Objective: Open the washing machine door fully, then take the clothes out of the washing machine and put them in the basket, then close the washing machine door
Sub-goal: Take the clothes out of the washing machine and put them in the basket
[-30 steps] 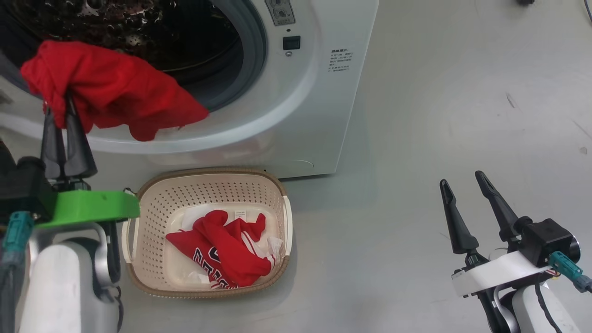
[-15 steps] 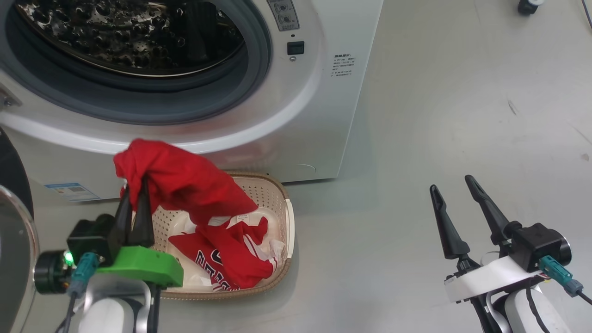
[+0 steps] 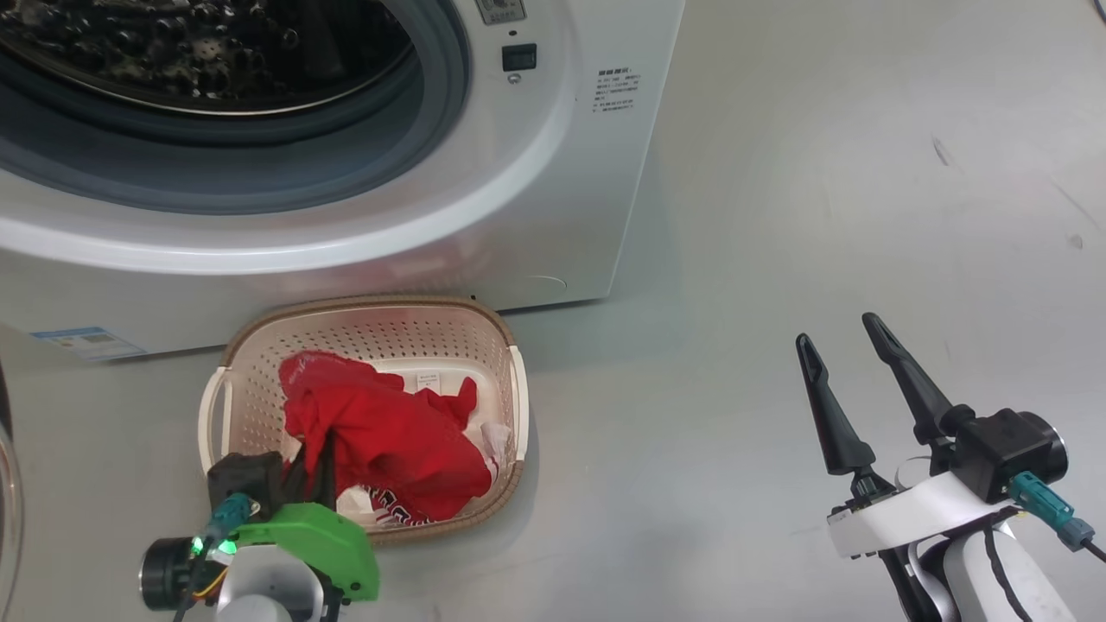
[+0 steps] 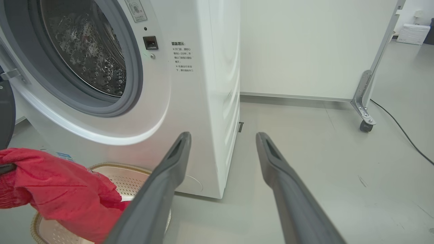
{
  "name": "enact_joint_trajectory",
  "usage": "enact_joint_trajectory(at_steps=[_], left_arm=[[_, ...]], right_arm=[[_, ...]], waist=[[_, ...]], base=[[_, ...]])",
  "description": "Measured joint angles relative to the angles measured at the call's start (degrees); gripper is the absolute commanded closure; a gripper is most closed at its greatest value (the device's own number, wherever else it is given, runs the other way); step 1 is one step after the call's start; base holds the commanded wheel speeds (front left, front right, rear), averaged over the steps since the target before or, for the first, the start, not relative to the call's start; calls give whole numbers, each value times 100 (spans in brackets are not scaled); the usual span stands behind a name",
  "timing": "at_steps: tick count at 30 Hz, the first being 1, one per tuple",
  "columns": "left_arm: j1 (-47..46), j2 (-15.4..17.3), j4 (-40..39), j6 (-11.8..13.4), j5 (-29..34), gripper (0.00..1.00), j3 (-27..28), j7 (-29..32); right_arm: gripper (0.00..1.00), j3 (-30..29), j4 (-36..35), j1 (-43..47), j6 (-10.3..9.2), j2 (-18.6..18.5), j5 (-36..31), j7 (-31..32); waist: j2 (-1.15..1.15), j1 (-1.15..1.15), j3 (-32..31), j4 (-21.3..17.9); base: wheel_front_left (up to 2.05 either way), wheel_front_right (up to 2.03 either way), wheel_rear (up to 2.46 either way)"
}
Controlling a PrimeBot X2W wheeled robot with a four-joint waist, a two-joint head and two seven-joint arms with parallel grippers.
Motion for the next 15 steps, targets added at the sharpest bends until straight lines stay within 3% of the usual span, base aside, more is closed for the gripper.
enact_joint_trajectory(at_steps=[15], left_arm=[[-1362, -9, 1284, 16, -215, 100, -135, -210]], right_arm=[[0, 37, -223, -317, 0, -198, 172, -1]], waist=[[0, 0, 811, -259]], base=[[0, 0, 0]])
